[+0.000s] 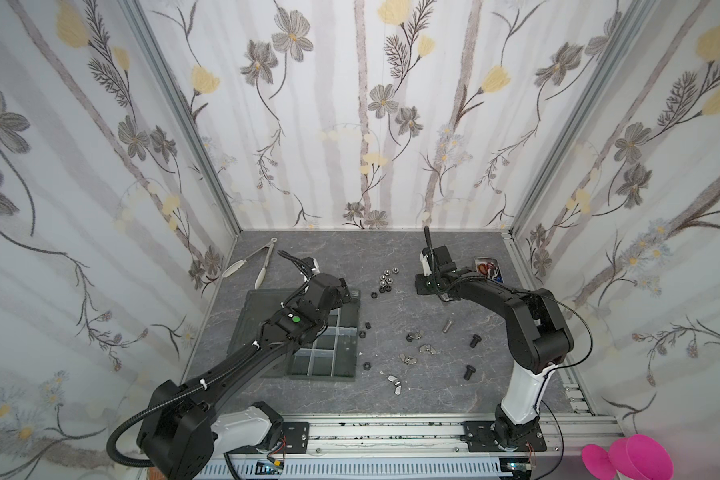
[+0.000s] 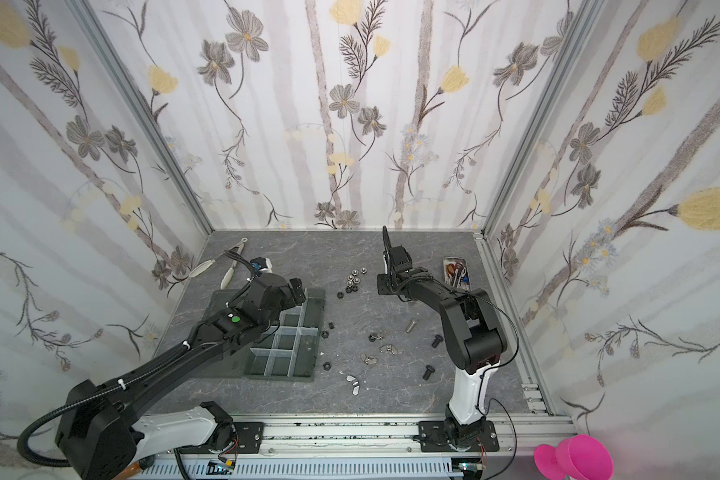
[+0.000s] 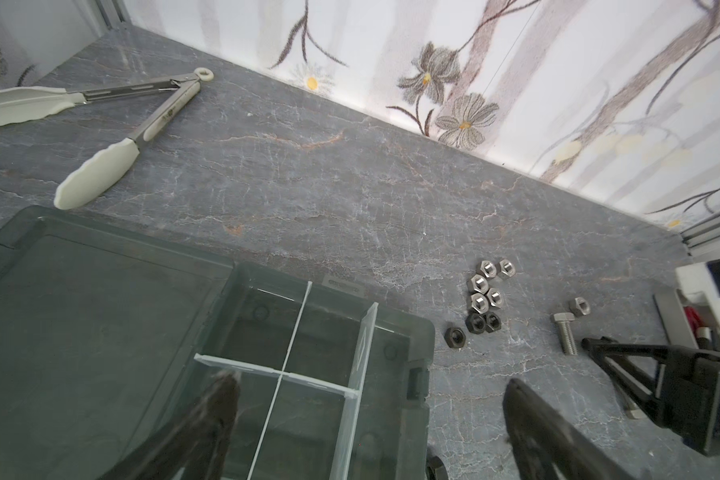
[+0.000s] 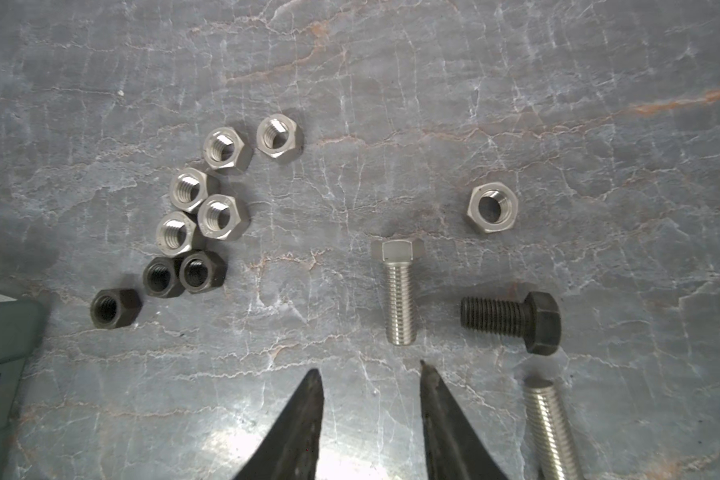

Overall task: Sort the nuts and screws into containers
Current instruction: 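Reach the right gripper to a silver bolt and grasp it while the left arm lifts, then carry the silver bolt with the right gripper into an organizer compartment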

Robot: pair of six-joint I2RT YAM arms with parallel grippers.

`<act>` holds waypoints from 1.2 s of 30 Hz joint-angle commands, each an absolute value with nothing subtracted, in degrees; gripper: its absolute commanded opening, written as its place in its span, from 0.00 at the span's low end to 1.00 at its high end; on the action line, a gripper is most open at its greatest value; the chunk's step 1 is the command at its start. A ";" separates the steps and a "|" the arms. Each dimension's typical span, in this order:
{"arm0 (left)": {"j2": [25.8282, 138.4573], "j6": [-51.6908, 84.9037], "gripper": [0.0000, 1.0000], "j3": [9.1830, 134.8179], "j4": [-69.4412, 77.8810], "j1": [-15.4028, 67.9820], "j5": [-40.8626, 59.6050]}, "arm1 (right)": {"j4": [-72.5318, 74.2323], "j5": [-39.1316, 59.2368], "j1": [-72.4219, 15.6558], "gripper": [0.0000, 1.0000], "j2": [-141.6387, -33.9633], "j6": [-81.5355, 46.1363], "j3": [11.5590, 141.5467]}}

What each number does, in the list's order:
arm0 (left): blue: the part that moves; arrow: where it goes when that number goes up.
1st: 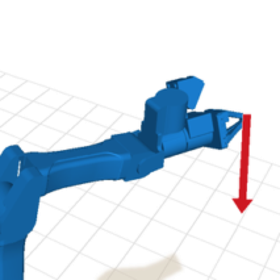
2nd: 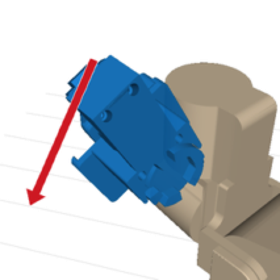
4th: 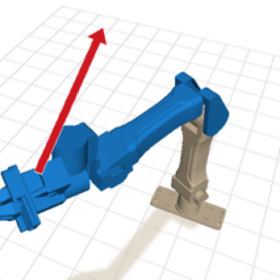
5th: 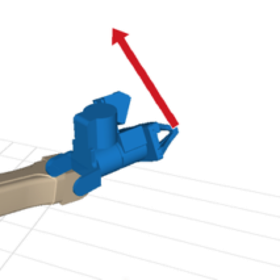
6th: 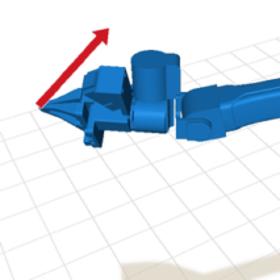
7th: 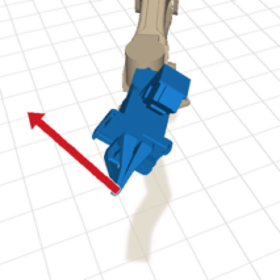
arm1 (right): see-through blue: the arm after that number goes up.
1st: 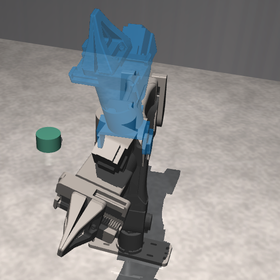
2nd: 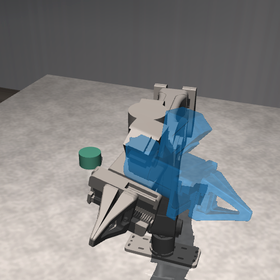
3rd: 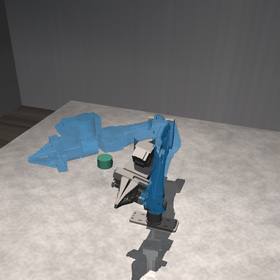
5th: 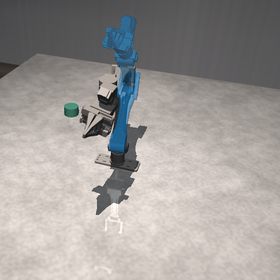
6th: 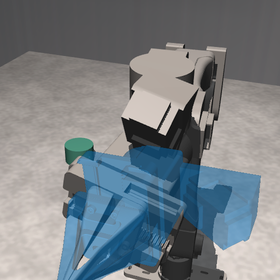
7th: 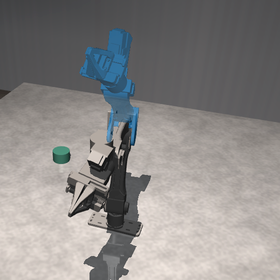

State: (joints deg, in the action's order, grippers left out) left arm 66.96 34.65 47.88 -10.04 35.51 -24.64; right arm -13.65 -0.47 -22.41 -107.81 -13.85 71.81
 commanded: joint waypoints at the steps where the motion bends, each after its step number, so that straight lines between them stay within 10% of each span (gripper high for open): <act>1: 62.68 34.07 1.00 43.70 -4.21 35.31 -25.23 | -14.42 -2.49 -22.36 0.41 -109.03 -13.12 72.76; 36: 55.56 33.95 1.00 41.29 -6.02 34.09 -22.31 | -16.04 -2.46 -22.84 0.09 -114.58 -12.31 78.31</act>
